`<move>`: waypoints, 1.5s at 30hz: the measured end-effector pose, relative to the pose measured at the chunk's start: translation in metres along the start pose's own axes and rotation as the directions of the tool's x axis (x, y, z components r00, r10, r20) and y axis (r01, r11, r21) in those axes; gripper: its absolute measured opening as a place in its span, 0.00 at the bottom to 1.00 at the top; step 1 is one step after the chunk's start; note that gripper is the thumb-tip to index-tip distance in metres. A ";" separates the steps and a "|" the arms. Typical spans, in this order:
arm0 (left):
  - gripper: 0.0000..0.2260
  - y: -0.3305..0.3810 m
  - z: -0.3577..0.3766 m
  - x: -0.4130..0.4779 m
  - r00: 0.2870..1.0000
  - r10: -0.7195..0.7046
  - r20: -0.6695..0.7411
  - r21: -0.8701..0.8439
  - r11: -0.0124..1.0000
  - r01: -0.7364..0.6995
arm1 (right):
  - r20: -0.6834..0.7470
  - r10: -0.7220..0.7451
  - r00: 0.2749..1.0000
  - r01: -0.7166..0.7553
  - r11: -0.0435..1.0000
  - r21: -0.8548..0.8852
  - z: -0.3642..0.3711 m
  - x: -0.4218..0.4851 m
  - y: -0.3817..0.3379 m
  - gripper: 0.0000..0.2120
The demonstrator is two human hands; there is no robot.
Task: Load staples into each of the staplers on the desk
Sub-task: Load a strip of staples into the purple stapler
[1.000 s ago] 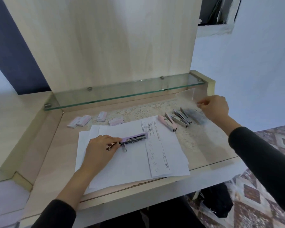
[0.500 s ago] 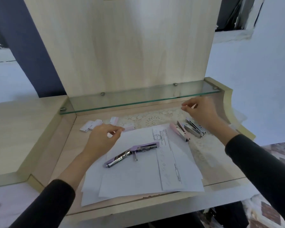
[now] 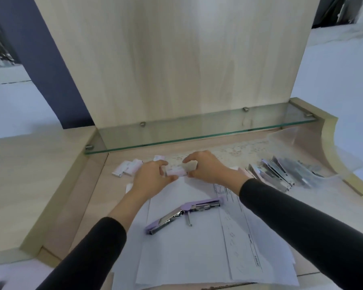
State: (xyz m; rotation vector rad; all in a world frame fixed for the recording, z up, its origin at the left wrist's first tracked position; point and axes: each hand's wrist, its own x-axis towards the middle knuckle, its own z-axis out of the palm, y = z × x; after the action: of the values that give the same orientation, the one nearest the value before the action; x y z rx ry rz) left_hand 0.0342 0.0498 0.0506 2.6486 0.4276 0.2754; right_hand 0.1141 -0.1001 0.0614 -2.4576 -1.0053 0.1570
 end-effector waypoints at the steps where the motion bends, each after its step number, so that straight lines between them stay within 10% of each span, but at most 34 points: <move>1: 0.23 0.003 0.003 0.001 1.000 -0.021 0.002 -0.017 1.000 0.021 | 0.011 -0.003 1.000 0.003 1.000 -0.008 0.004 0.003 0.000 0.17; 25: 0.11 -0.026 0.025 0.001 0.997 -0.033 -0.075 -0.363 0.932 0.004 | -0.103 -0.053 0.993 0.078 0.965 0.251 0.015 0.008 0.024 0.10; 45: 0.12 -0.031 0.031 0.001 0.993 -0.021 -0.118 -0.332 0.943 -0.019 | -0.040 0.229 0.973 -0.210 0.938 0.275 0.018 0.024 0.013 0.08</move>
State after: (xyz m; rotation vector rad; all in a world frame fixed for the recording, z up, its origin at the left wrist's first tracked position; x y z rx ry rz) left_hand 0.0350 0.0644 0.0091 2.3082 0.3829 0.4661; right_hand 0.1350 -0.0853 0.0413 -2.2992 -0.6296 0.2592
